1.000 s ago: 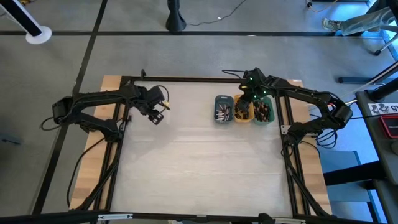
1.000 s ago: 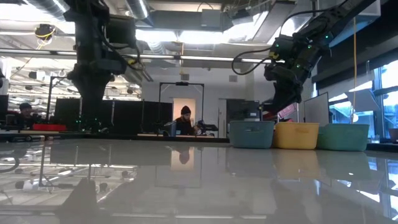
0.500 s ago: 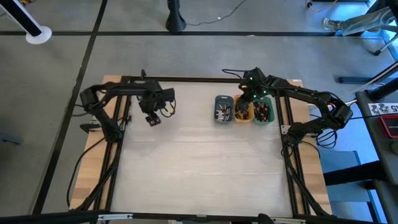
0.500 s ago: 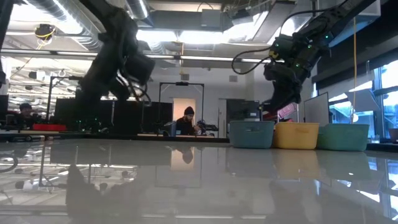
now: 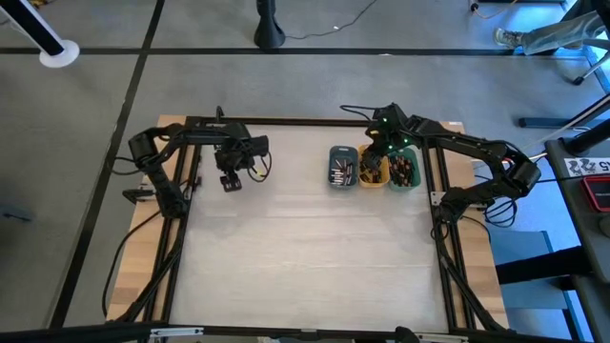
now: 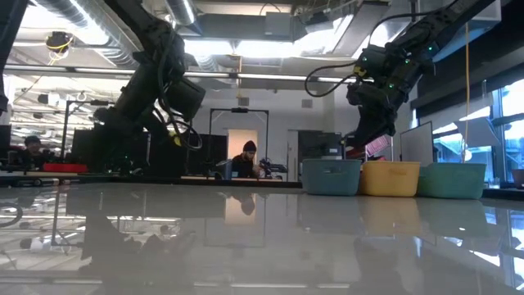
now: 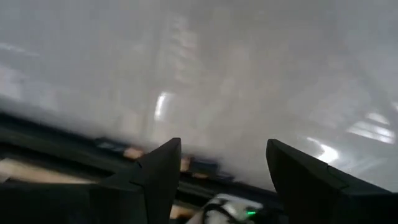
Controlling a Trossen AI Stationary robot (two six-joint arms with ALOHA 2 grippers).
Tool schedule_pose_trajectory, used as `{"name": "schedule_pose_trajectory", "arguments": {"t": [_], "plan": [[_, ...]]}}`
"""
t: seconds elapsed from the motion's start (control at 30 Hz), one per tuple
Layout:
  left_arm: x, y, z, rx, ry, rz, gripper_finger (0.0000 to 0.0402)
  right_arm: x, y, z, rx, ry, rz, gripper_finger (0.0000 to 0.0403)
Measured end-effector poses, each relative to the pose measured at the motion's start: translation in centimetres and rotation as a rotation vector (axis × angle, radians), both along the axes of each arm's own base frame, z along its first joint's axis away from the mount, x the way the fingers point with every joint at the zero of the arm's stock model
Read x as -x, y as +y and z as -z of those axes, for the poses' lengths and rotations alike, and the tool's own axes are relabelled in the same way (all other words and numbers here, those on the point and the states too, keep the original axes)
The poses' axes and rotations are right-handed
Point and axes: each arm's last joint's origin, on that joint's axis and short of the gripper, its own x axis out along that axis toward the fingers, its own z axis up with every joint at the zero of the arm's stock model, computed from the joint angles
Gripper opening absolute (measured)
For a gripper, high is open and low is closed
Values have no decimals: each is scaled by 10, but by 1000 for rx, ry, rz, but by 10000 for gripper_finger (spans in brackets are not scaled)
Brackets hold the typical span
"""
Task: Sort batteries
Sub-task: Put the black into the green bin
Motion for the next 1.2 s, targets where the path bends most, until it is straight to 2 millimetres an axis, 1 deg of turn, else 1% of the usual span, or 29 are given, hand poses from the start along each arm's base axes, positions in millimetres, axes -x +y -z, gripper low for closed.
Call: {"name": "schedule_pose_trajectory", "arguments": {"t": [0.17, 0.27, 0.37, 0.47, 0.6, 0.7, 0.9, 1.03, 1.2], "plan": [[3, 2, -2, -76, 74, 42, 229, 0, 0, 0, -2, 3, 0, 81], [5, 1, 0, -86, 81, 19, 247, 0, 0, 0, -2, 3, -1, 81], [10, -2, 7, -81, 113, -6, 276, 0, 0, 0, -1, 3, -2, 81], [18, -6, 19, -59, 181, -16, 307, 0, 0, 0, 0, 2, -3, 81], [23, -6, 33, -3, 288, -8, 331, -1, -1, -1, 11, -9, -3, 81], [24, -5, 45, 36, 356, -10, 335, -1, -1, -1, 18, -17, -3, 81], [23, -4, 66, 88, 440, -1, 336, -1, -1, -1, 11, -12, -1, 81], [23, -4, 73, 121, 468, 22, 336, -1, -1, -1, 11, -12, -1, 81], [23, -4, 76, 179, 470, 89, 336, -1, -1, -1, 14, -15, 0, 81]]}}
